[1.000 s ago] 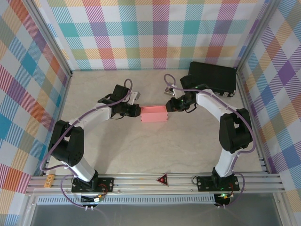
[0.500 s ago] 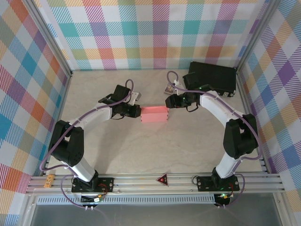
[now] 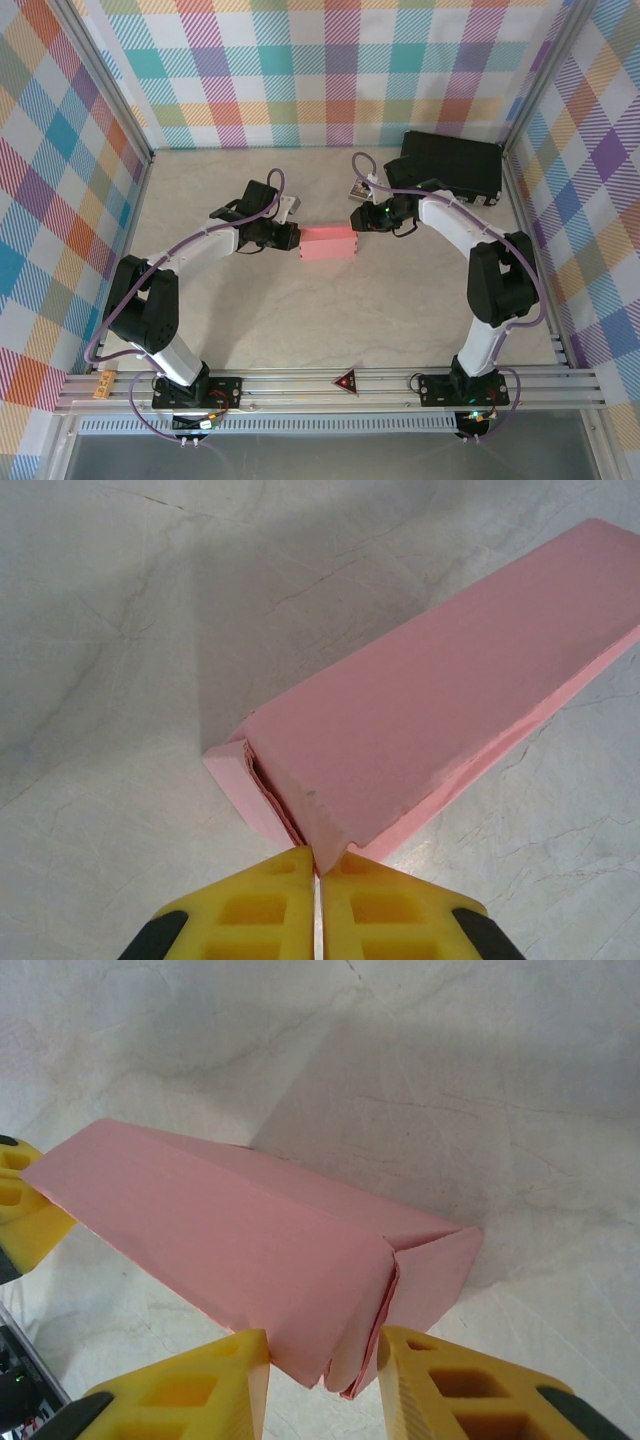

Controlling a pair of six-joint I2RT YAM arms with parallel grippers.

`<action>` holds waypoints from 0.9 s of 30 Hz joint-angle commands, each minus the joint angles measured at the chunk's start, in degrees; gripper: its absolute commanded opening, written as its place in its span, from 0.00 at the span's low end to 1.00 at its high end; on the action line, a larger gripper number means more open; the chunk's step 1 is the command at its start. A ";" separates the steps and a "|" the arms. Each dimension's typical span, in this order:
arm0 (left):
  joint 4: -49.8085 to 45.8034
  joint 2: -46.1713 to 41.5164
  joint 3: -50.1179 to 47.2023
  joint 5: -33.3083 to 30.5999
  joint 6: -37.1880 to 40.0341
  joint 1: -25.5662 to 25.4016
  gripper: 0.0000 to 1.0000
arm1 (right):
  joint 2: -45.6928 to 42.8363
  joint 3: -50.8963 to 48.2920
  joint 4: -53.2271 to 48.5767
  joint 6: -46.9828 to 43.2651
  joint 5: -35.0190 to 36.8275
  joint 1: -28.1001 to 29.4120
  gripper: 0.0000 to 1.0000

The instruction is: Fold the paper box

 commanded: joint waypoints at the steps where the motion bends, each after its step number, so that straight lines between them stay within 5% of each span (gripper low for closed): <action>1: -2.60 0.79 0.64 -0.16 0.88 -0.80 0.09 | 0.79 -0.01 -1.92 -0.50 -1.96 0.10 0.34; 7: -1.99 -0.43 0.04 0.50 0.88 -0.80 0.17 | -0.17 -2.33 -1.27 -0.64 -1.44 0.11 0.34; 18: 5.11 -9.50 -6.86 3.49 1.78 -0.80 0.55 | 0.32 -2.39 -0.98 -0.22 -1.44 0.15 0.34; 27: 14.27 -9.40 -8.31 -0.94 -7.98 -0.04 0.71 | 0.77 -2.64 -0.94 -0.18 -1.88 0.10 0.34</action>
